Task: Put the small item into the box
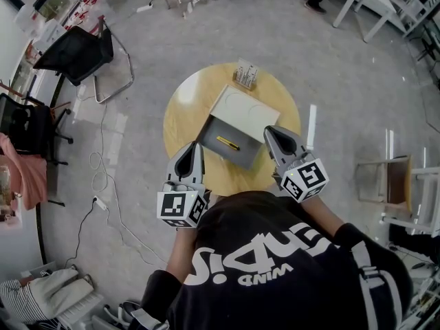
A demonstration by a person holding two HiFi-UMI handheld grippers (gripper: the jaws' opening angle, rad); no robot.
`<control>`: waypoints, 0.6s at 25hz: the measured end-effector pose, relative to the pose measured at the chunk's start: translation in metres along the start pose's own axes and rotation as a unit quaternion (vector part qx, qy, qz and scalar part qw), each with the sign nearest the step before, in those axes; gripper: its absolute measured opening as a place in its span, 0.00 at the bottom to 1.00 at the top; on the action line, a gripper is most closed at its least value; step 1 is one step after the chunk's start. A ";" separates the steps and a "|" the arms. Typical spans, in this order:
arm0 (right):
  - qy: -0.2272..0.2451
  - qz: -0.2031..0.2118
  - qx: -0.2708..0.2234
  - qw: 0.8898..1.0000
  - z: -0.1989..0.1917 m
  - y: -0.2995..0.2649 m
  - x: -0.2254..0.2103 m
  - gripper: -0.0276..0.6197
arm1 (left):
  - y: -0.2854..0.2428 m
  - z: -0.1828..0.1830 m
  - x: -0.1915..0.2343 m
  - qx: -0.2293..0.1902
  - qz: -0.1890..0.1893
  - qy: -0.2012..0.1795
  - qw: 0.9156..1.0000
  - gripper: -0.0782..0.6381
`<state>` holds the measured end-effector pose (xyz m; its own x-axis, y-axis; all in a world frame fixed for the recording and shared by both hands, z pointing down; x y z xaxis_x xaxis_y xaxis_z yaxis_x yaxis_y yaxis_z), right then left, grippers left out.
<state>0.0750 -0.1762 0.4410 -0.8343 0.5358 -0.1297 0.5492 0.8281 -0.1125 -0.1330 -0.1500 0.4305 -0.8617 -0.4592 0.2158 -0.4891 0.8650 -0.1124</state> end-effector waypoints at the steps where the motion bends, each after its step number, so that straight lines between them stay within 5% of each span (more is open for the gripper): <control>1: 0.001 0.000 0.000 1.000 0.000 0.000 0.000 0.05 | 0.000 0.000 0.000 0.000 0.000 0.001 1.000 0.12; 15: -0.002 -0.005 0.003 1.000 -0.001 0.003 -0.003 0.05 | 0.000 -0.002 -0.001 0.006 0.001 0.006 1.000 0.12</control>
Point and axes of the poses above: the fingertips, and each gripper's own axes: y backward along the fingers, x to its left, z out of its top, the point moved 3 cm from there along y, backward along the fingers, and after that the axes turned 3 degrees about -z, right-handed, at the moved point
